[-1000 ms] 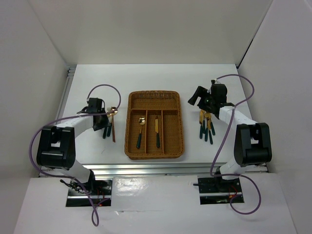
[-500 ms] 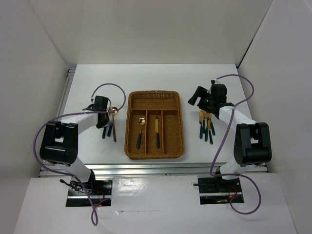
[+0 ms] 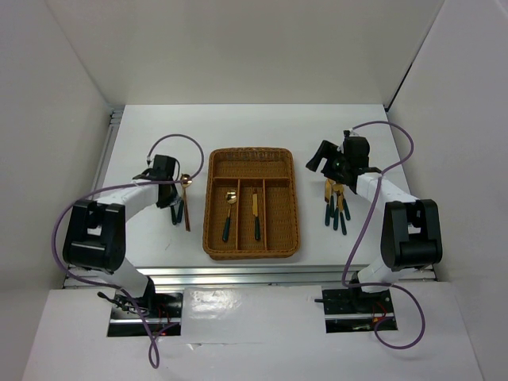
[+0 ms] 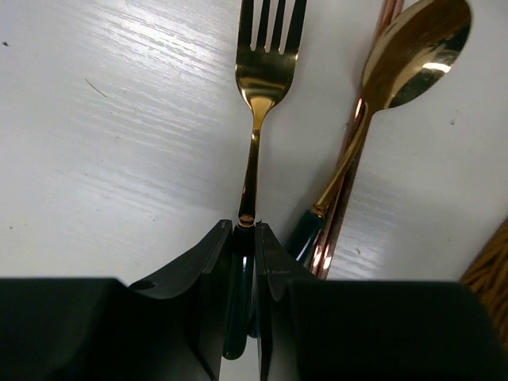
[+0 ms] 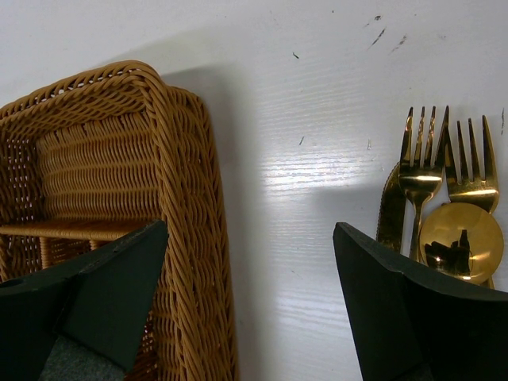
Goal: Sort the eating utensils into containers
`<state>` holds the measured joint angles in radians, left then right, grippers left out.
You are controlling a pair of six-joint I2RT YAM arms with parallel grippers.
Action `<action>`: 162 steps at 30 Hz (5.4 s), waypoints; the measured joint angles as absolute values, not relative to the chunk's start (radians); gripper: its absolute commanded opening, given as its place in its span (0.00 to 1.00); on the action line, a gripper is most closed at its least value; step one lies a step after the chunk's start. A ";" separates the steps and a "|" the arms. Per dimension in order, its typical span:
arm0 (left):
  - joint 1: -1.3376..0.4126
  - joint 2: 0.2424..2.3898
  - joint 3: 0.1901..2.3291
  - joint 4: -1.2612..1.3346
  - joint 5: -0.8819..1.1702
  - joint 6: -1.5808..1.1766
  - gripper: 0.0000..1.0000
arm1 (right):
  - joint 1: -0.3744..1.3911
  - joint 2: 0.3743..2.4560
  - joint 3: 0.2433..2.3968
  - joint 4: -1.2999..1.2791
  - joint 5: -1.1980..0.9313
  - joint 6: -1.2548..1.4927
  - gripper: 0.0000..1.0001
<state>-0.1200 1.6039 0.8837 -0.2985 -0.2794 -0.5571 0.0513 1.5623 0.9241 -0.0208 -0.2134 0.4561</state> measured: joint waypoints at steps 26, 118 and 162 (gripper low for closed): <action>-0.574 1.280 0.962 -0.237 0.007 -0.775 0.24 | 0.050 1.554 0.926 -0.043 -0.037 0.457 0.98; -0.113 1.417 0.763 -0.219 -0.101 -0.601 0.66 | -0.008 1.432 0.859 -0.051 -0.109 0.489 1.00; -0.087 1.571 0.802 -0.172 -0.099 -0.577 0.35 | -0.008 1.450 0.859 -0.050 -0.088 0.489 1.00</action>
